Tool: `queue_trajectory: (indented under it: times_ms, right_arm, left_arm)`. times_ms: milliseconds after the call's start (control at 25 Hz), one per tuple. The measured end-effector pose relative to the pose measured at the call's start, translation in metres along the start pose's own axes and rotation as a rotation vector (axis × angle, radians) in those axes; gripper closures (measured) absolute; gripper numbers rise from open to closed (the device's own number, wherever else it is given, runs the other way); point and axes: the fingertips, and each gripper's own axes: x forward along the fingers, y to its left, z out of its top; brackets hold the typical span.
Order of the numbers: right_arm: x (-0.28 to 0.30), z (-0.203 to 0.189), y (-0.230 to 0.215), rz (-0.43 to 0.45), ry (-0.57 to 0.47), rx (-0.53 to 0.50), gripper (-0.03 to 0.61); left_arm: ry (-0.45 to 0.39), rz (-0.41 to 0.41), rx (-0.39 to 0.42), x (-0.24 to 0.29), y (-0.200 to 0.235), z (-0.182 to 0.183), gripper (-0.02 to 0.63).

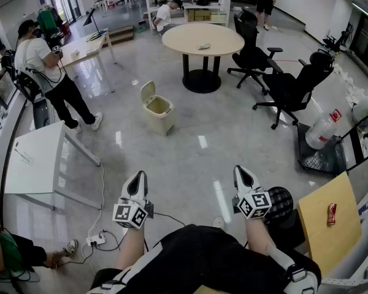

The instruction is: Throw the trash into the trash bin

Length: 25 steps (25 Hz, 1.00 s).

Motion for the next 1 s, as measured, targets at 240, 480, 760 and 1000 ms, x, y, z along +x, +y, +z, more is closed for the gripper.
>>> queue_trajectory:
  times_ms: [240, 480, 760, 1000]
  right_arm:
    - [0.001, -0.001, -0.006, 0.002, 0.005, 0.009, 0.574]
    - [0.000, -0.005, -0.019, -0.005, 0.022, 0.014, 0.574]
    - [-0.002, 0.000, -0.039, -0.008, -0.005, 0.054, 0.572]
    - [-0.012, 0.007, -0.086, -0.040, -0.034, 0.019, 0.572]
  left_arm:
    - [-0.003, 0.004, -0.003, 0.006, -0.001, -0.001, 0.612]
    - [0.012, -0.004, -0.006, 0.011, -0.007, -0.011, 0.612]
    - [0.025, -0.024, -0.016, 0.032, -0.018, -0.022, 0.612]
    - [0.023, -0.068, -0.001, 0.076, -0.054, -0.032, 0.612]
